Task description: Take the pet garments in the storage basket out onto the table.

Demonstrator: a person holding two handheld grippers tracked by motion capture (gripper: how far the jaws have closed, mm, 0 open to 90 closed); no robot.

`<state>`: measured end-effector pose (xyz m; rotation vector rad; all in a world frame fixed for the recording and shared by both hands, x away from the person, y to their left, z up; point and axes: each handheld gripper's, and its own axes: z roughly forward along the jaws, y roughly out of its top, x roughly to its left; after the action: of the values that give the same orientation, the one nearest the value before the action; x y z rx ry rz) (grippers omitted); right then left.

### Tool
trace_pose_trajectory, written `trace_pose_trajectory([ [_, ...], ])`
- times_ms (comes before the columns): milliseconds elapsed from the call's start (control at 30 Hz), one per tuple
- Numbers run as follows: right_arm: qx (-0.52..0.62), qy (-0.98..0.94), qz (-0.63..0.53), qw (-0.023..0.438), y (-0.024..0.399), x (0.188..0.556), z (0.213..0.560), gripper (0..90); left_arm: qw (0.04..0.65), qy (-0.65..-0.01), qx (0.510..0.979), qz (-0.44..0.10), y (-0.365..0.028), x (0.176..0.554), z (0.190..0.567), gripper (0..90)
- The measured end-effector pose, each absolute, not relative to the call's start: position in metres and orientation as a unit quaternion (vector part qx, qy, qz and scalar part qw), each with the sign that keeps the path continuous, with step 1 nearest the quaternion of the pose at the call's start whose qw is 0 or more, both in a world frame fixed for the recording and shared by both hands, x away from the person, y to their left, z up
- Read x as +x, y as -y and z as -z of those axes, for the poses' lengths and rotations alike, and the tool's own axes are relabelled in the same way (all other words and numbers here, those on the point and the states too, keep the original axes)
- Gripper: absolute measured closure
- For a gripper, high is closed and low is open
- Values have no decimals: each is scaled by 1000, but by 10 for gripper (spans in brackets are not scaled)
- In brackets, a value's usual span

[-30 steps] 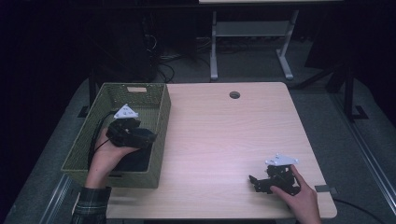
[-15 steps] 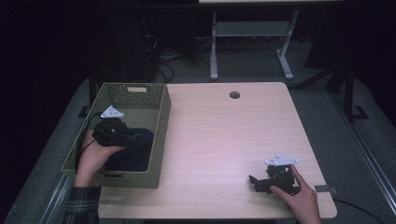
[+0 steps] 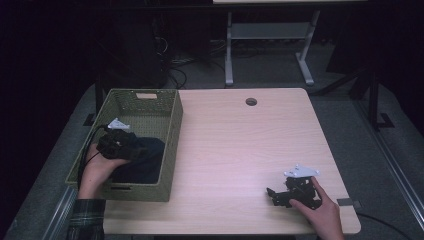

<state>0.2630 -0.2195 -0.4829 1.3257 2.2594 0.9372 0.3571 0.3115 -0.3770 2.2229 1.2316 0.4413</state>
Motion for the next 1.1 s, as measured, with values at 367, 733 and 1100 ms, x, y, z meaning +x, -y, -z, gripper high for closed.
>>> trace_pose_trajectory([
  [367, 469, -799, -332, 179, 219, 263, 483, 0, 252, -475, 831, -144, -311, 363, 394, 145],
  [733, 469, -799, -331, 179, 219, 263, 483, 0, 236, -503, 821, -131, -314, 368, 402, 145],
  [1100, 469, -799, -331, 179, 219, 263, 483, 0, 189, -508, 833, -111, -309, 374, 413, 130],
])
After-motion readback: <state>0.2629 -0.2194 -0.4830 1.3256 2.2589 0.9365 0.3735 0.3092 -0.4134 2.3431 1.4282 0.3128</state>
